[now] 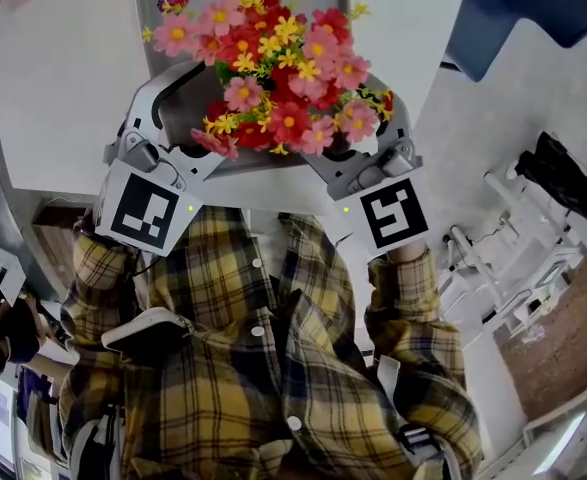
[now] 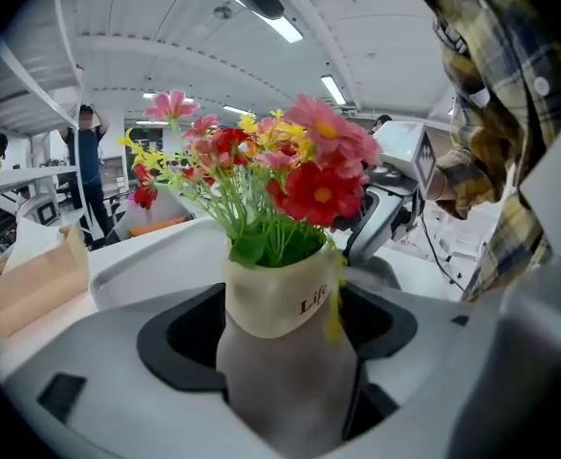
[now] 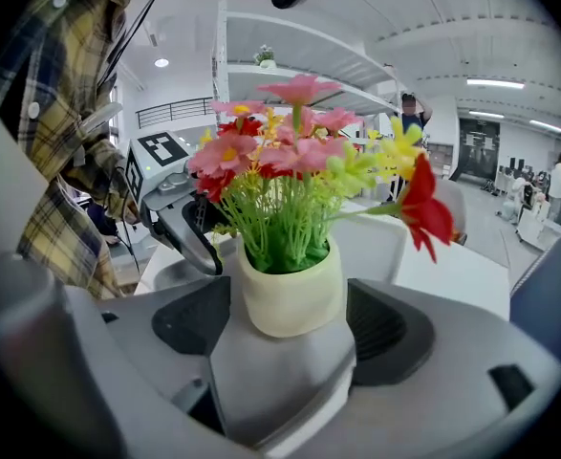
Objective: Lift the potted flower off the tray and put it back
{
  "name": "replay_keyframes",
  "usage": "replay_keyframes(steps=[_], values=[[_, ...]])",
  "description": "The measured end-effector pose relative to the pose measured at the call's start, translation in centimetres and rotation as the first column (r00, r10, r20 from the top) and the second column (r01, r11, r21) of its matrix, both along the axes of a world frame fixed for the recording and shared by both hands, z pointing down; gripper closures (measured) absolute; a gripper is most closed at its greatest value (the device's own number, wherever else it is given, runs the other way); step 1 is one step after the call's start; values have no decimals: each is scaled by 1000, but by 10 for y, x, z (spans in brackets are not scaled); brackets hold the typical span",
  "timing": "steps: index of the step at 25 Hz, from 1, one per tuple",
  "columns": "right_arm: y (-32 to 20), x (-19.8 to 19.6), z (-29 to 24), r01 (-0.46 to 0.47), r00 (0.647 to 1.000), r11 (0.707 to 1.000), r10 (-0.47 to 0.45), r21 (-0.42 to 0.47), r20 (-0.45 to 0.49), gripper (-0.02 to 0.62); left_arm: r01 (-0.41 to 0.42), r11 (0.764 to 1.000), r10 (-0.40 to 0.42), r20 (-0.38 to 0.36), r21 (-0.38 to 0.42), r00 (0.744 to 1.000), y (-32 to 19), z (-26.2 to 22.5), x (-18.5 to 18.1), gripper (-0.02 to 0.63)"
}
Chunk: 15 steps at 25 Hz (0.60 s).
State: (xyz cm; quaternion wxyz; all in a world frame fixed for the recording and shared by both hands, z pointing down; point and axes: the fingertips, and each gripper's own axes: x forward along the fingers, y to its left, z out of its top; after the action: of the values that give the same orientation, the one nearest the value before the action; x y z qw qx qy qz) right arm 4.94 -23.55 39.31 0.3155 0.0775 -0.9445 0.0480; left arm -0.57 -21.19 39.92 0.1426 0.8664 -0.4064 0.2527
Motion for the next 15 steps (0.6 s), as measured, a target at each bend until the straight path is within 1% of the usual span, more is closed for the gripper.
replay_keyframes(steps=[4,7,15], values=[[-3,-3,3,30,999,999,-30,12,18,239,30,999,-30,-17,9,999,-8,1,-2,252],[-6,-5,5,44,999,999,-45,27,26,239,35,999,-34,-8,18,999,-12,4,-4,252],[-6,-11,7,129,990,991,-130,13,60,237,-9,1000,9,-23,28,1000,-15,5,-2,252]])
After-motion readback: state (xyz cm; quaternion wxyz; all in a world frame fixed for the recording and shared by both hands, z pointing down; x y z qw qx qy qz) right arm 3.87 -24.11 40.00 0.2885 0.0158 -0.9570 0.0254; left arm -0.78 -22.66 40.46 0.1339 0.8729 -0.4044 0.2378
